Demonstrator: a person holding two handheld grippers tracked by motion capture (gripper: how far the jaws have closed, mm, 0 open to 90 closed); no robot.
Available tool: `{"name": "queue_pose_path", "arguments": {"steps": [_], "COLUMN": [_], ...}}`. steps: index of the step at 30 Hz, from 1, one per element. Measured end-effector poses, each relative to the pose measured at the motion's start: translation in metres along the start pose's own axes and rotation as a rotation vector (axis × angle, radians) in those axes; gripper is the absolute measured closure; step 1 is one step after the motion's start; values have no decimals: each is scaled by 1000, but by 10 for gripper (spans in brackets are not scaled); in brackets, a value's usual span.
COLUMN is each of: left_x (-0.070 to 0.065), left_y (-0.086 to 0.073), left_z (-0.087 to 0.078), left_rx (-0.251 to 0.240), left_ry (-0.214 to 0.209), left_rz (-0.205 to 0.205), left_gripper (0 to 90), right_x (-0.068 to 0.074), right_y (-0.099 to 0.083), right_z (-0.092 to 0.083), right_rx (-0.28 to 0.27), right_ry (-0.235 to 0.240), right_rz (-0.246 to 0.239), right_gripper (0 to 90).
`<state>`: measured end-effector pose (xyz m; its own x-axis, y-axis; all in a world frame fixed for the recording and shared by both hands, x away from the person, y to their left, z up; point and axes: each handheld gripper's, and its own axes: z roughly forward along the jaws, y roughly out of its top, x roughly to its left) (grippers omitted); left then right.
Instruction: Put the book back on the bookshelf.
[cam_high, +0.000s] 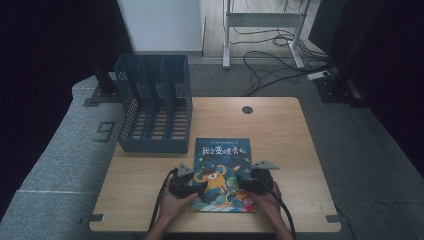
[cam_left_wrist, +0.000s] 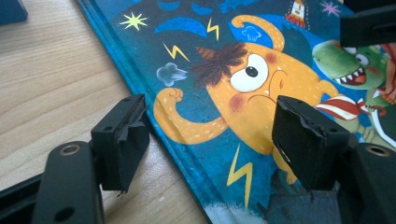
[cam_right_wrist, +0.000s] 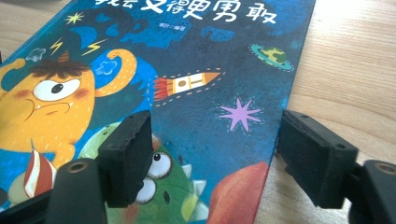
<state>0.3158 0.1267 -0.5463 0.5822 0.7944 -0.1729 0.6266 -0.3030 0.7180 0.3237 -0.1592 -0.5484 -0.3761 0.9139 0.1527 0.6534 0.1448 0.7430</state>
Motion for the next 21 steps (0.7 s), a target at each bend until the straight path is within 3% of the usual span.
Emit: {"name": "queue_pose_path", "arguments": {"steps": [3,11,16,21], "left_x": [-1,-4,-2,-1], "left_y": [0,0,-1,0], "left_z": [0,-2,-5,-4], "left_rx": [5,21,23,29], "left_ry": [21,39,20,-9], "left_rz": [8,11,-4,-13], "left_gripper": [320,329,329,264], "right_x": [0,1,5,-1], "right_y": [0,-2,-6,-5], "right_z": [-2,-7,-11,-10], "right_rx": [9,23,26,13], "right_ry": [-9,-5,-8,28], "right_rz": [-3,1,-14,-1], "right_gripper": [317,352,362,348]}}
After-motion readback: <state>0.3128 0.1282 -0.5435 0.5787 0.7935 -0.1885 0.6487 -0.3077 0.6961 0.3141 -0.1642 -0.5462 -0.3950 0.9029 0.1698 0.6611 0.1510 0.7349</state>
